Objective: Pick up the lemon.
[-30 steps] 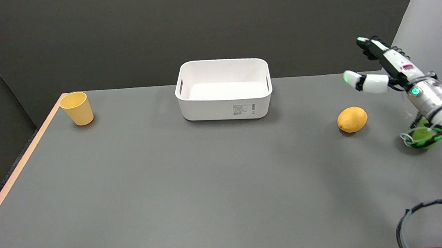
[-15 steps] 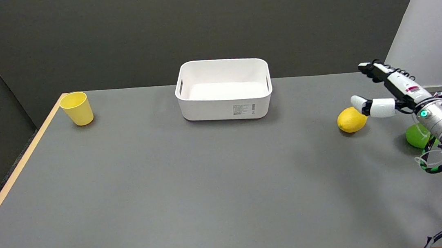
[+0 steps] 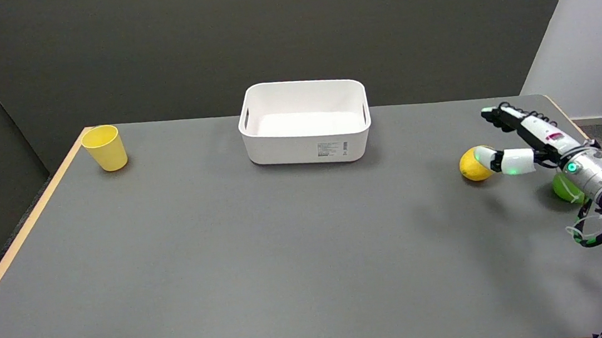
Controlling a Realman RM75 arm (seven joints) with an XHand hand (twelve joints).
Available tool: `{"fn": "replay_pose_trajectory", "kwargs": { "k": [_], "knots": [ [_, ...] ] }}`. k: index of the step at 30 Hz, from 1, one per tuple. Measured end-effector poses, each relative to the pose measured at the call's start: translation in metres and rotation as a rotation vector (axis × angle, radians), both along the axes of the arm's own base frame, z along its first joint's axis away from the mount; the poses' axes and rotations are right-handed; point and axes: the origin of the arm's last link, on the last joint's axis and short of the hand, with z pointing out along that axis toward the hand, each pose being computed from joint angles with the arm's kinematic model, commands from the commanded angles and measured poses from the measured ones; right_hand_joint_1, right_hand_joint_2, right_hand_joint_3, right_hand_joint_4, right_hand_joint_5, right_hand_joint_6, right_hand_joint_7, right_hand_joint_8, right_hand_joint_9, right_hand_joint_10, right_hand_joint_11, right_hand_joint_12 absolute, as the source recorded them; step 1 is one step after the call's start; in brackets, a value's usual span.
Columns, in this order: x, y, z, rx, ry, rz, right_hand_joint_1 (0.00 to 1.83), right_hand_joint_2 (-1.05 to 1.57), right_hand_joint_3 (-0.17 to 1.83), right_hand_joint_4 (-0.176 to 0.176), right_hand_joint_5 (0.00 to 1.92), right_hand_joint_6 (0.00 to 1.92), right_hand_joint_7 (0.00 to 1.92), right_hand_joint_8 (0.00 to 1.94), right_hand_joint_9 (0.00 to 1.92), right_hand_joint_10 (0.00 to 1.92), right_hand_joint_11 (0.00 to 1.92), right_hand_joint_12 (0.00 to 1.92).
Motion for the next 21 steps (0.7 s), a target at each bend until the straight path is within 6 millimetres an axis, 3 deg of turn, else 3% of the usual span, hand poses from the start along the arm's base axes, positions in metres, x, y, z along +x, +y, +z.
{"fn": "replay_pose_trajectory", "kwargs": {
  "k": [9, 21],
  "knots": [
    [-0.021, 0.003, 0.011, -0.037, -0.048, -0.063, 0.57, 0.56, 0.95, -0.054, 0.12, 0.43, 0.13, 0.41, 0.06, 0.70, 0.00, 1.01],
    [-0.032, -0.004, 0.011, -0.027, -0.072, -0.099, 0.62, 0.58, 0.96, -0.057, 0.15, 0.44, 0.18, 0.41, 0.09, 0.71, 0.00, 1.01]
  ]
}}
